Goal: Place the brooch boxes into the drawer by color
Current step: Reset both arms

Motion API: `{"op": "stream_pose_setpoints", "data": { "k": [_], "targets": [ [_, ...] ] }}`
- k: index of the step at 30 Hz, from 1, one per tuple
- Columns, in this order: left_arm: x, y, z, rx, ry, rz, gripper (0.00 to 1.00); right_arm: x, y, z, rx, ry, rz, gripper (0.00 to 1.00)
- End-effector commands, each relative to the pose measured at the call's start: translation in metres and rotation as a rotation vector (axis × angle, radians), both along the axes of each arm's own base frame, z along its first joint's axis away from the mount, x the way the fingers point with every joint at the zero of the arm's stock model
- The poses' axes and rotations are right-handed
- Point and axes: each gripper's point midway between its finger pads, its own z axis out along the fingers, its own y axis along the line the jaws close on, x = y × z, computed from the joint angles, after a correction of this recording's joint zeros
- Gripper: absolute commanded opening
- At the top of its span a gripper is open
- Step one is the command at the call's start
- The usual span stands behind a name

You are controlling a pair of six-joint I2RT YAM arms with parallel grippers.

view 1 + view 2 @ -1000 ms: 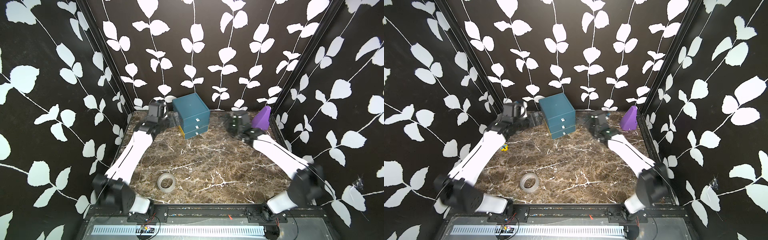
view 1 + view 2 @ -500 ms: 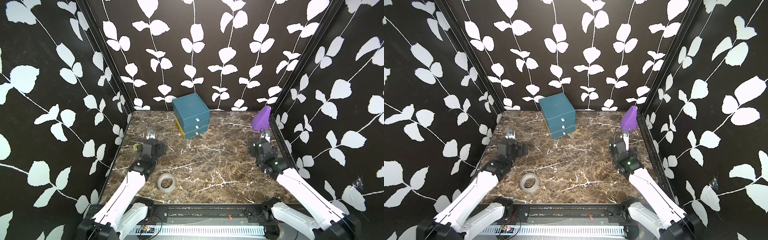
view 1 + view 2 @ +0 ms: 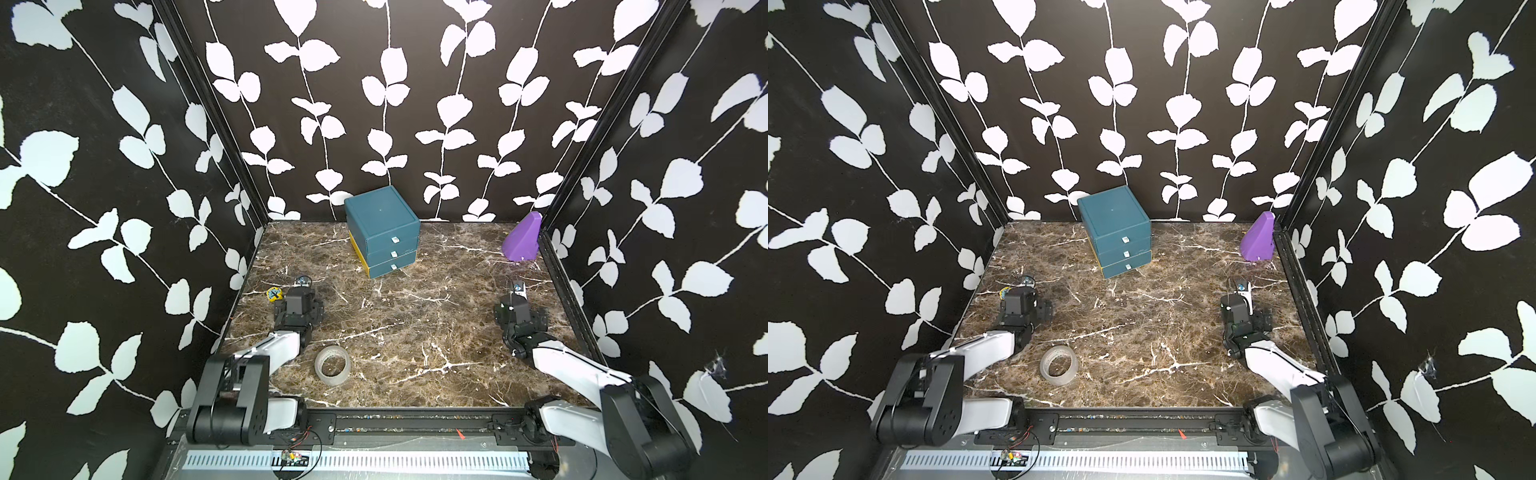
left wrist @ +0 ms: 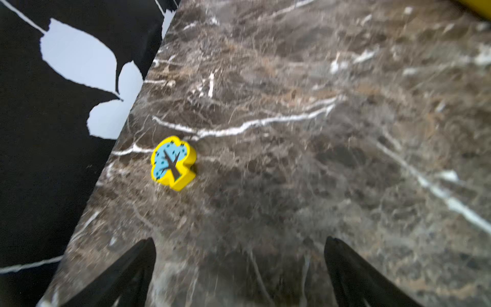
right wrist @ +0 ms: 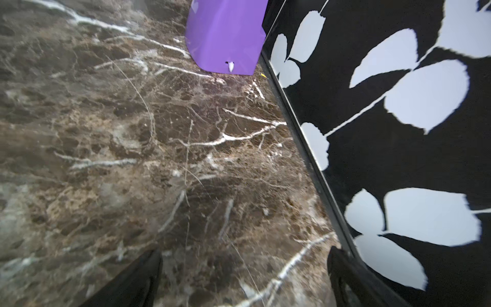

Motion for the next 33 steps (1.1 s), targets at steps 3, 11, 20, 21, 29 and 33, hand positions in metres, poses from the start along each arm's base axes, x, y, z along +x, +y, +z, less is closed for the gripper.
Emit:
{"op": "stream_pose_setpoints", "data": {
  "k": [3,11,20,21,29,33],
  "targets": [
    [0.036,-0.002,0.039,-0.064,-0.206,-0.047,0.99,0.038,0.016,0.026,0.096,-0.194,0.115,0.99],
    [0.057,-0.016,0.033,-0.109,-0.241,-0.127,0.99,0.061,0.02,0.024,0.112,-0.186,0.195,0.99],
    [0.058,-0.034,0.025,-0.126,-0.216,-0.234,0.99,0.067,0.004,0.023,0.211,-0.214,0.206,0.99],
    [0.058,-0.034,0.026,-0.124,-0.215,-0.232,0.99,0.067,0.001,0.022,0.225,-0.218,0.203,0.99],
    [0.059,-0.034,0.025,-0.124,-0.212,-0.231,0.99,0.071,-0.003,0.012,0.28,-0.25,0.235,0.99],
    [0.059,-0.034,0.026,-0.123,-0.216,-0.232,0.99,0.07,0.002,0.005,0.271,-0.319,0.281,0.99]
  ]
}}
